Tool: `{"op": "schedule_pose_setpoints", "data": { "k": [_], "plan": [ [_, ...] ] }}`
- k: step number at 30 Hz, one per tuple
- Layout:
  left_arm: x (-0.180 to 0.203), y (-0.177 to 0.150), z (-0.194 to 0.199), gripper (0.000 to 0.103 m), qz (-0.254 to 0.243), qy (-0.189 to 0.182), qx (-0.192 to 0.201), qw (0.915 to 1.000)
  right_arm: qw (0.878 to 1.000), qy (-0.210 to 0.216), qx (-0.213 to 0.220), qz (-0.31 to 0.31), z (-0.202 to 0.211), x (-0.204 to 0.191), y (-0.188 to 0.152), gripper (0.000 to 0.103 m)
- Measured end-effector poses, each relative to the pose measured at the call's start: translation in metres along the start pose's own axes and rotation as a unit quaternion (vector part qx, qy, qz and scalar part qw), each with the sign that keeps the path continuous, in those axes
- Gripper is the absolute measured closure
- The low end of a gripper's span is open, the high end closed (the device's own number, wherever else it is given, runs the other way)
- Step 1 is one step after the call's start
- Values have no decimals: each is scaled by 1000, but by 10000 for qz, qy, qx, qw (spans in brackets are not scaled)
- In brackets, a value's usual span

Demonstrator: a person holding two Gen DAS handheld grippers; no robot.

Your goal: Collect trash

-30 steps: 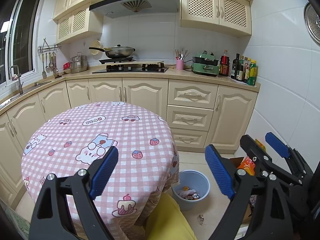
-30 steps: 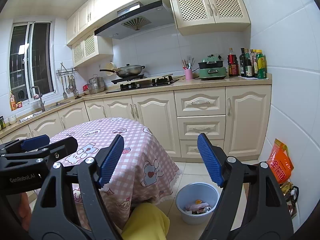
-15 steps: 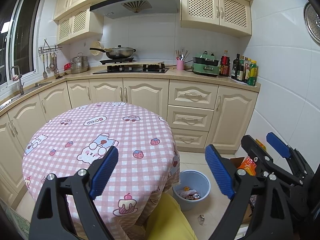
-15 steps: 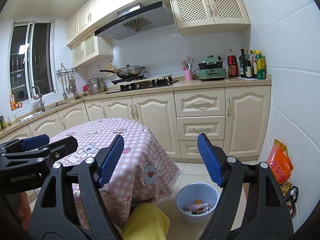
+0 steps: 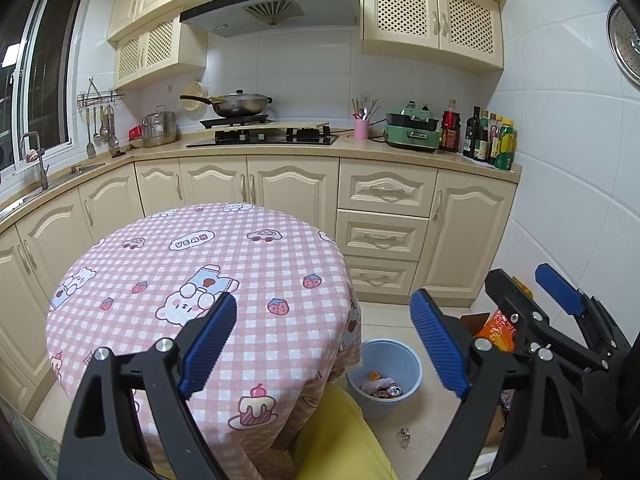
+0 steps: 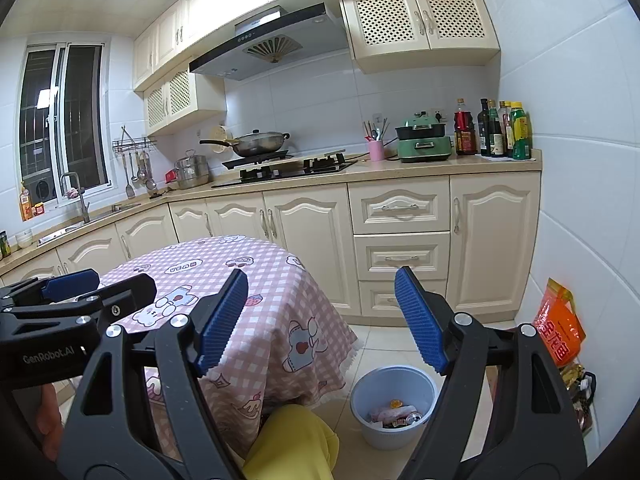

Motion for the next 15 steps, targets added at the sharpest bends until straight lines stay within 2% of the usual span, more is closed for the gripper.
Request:
{"op": "schedule_pose_setpoints", "data": {
  "k": [15],
  "plan": [
    [-2,-1,1,16,7,-14,4,10000,10000,-24,6,7,3,-1,-1,28]
  ]
}}
Point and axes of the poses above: each gripper's, at about its wrist camera, not at the fingertips, and z roughly against the way its jaws point, x to its right, y to its top, the point moved 4 cm from there along -z, roughly the way its jaws point, and after that the axes turned 13 degrees about y, right-handed, at the moved point
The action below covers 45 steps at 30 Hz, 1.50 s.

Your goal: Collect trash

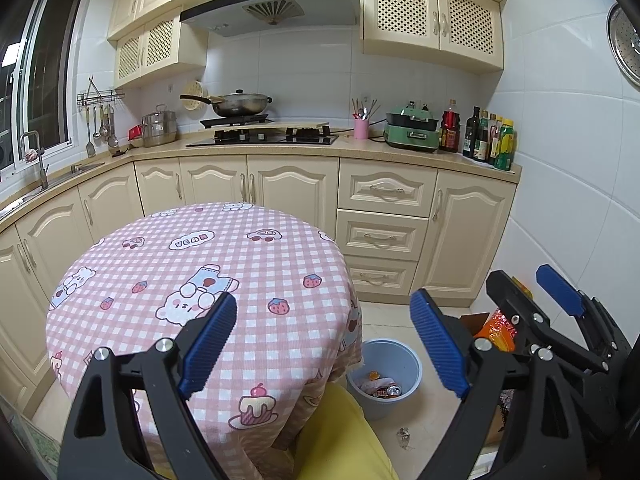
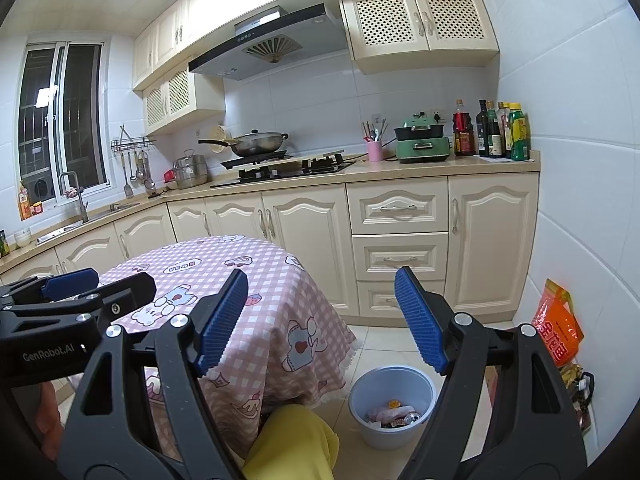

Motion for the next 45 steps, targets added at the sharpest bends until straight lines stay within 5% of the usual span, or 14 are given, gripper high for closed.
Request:
{"op": "schedule_pose_setpoints", "data": {
  "k": [45],
  "plan": [
    [-3,-2,-6,16,-2,44,-79,10000,9999,-9,-128,-65,-1,-1,-5,28]
  ]
}}
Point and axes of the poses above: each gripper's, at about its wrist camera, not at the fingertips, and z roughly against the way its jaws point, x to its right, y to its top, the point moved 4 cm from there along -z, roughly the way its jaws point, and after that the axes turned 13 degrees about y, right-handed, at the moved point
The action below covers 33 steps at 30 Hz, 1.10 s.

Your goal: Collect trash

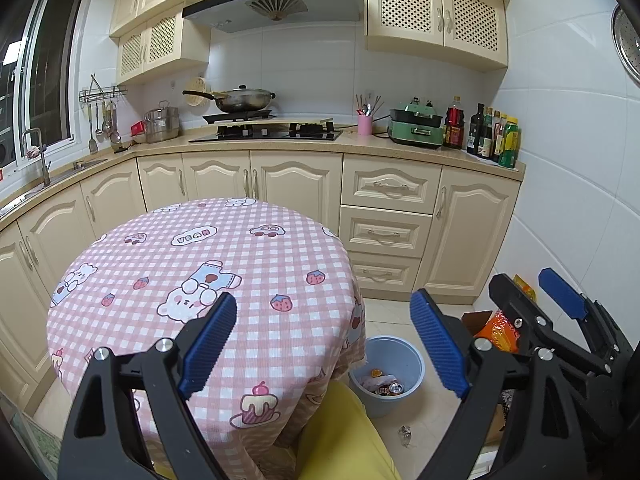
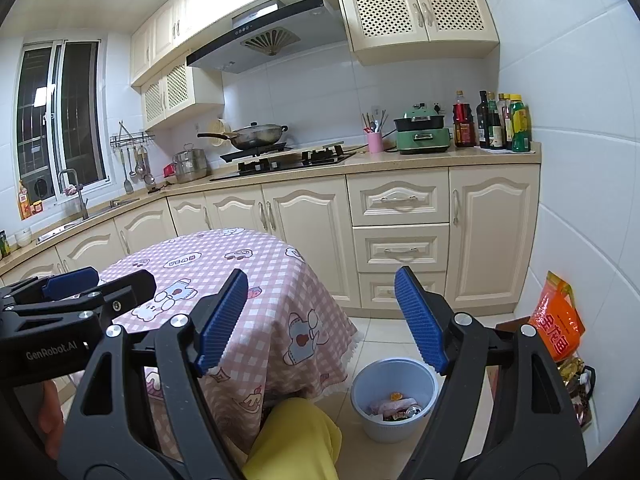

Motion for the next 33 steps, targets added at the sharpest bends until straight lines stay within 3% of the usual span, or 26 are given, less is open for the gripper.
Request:
{"op": "schedule_pose_setpoints", "data": {
  "k": [33],
  "plan": [
    [3,-3,-3,16,-16,30,-65,10000,9999,22,-96,-31,-4,8,-5,28]
  ]
}}
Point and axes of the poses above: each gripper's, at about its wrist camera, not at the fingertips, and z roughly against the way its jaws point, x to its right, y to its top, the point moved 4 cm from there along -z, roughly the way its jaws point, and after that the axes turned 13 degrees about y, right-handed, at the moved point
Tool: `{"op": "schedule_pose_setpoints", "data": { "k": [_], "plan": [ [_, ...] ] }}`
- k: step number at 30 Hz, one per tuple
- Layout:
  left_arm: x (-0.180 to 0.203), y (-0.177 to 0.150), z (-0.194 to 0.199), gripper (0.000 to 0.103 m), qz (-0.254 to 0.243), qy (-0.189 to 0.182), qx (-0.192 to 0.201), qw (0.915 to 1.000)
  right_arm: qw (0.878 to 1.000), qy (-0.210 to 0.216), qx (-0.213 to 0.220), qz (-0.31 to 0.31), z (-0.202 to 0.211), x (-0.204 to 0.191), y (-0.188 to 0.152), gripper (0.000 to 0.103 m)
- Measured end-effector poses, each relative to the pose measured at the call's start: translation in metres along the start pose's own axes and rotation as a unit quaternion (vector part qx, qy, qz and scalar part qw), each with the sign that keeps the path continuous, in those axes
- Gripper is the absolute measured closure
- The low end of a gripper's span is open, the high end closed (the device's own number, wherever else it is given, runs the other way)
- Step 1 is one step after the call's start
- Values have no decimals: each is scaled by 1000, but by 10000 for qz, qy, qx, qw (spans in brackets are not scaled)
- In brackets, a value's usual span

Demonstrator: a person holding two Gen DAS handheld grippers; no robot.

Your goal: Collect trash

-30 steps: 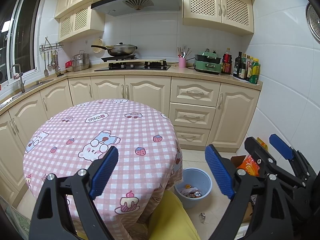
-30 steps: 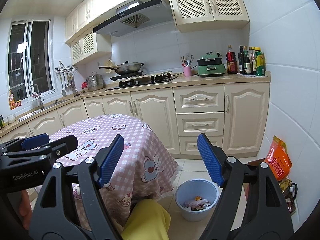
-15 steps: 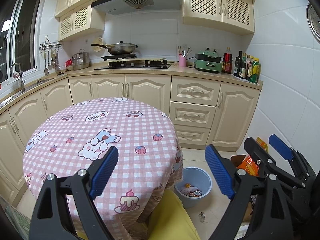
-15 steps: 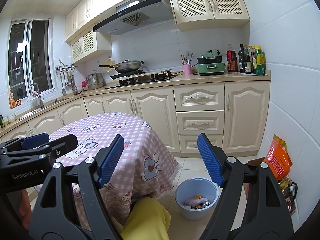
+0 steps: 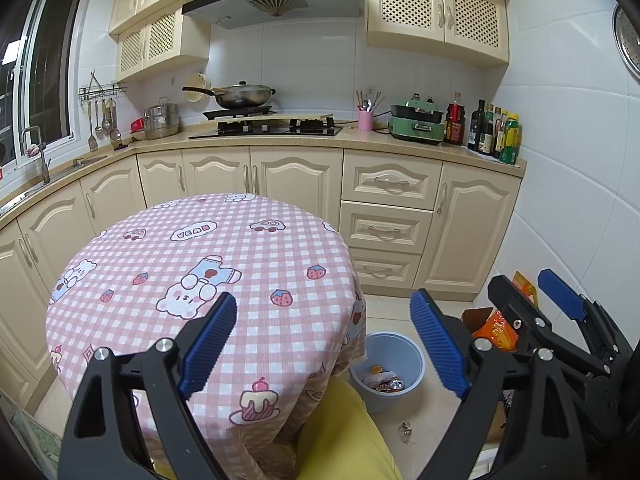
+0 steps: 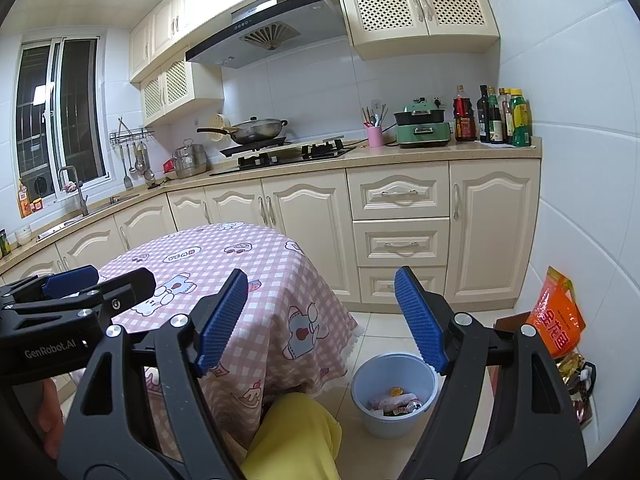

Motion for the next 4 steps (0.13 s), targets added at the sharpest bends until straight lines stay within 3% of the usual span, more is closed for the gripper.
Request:
{"op": "schedule_pose_setpoints", "data": {
  "k": [4],
  "plan": [
    [0,0,-1,16,0,2,-11,10000,10000,6,-2,-6,0,0,0,28]
  ]
}}
Point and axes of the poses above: each gripper's, at about its wrist camera, not at the fingertips, and z roughly against the way its jaws point, x to its right, y to its top, the point moved 4 cm from there along -z, roughly the way its jaws point, and after that the axes turned 13 degrees about y, right-handed, at the moved point
